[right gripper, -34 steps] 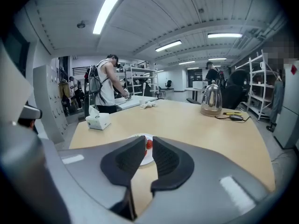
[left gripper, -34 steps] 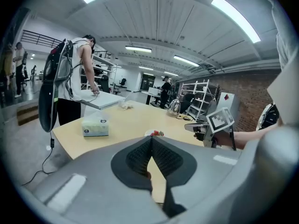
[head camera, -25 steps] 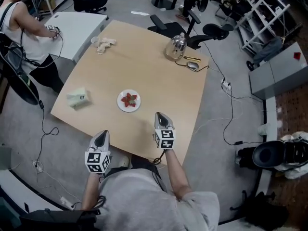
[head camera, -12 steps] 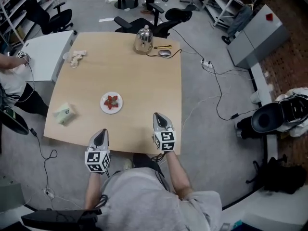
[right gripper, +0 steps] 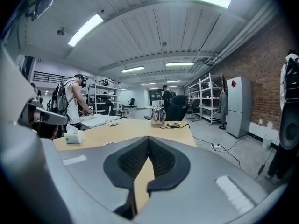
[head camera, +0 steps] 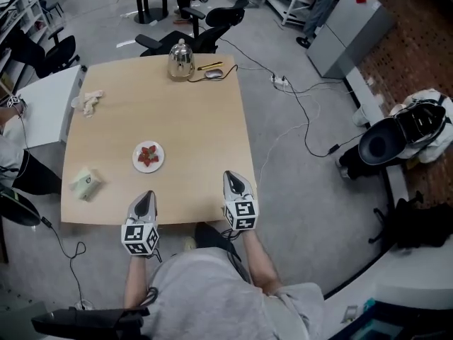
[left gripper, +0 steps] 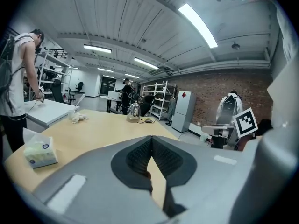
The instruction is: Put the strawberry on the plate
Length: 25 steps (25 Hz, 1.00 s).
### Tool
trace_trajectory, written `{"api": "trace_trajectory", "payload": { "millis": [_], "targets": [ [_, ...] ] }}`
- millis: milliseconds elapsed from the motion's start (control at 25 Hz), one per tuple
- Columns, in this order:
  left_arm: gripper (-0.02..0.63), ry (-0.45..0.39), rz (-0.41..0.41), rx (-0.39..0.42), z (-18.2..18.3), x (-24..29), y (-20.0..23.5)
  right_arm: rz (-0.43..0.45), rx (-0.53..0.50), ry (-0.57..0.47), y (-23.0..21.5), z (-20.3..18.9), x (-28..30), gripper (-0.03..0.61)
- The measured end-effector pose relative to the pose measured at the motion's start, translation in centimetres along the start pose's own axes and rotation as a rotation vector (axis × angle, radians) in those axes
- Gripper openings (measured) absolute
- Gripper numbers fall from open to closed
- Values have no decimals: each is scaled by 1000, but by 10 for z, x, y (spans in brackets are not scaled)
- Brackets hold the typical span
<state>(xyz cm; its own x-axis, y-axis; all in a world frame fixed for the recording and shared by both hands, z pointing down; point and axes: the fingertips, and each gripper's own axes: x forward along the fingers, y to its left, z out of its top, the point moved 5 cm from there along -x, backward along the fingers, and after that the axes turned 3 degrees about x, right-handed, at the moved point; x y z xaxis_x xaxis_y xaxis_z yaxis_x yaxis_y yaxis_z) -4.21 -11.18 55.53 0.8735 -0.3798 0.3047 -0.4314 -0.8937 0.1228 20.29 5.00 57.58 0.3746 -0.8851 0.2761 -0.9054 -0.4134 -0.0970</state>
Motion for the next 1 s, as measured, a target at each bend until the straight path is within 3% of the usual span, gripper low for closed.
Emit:
{"api": "trace_trajectory", "payload": {
  "millis": [400, 1000],
  "targets": [
    [18, -3, -59, 30, -5, -14, -10, -60, 42, -37, 9, -10, -51, 6],
    [18, -7, -66, 29, -14, -41, -17, -78, 50, -24, 21, -25, -89, 6]
  ]
}}
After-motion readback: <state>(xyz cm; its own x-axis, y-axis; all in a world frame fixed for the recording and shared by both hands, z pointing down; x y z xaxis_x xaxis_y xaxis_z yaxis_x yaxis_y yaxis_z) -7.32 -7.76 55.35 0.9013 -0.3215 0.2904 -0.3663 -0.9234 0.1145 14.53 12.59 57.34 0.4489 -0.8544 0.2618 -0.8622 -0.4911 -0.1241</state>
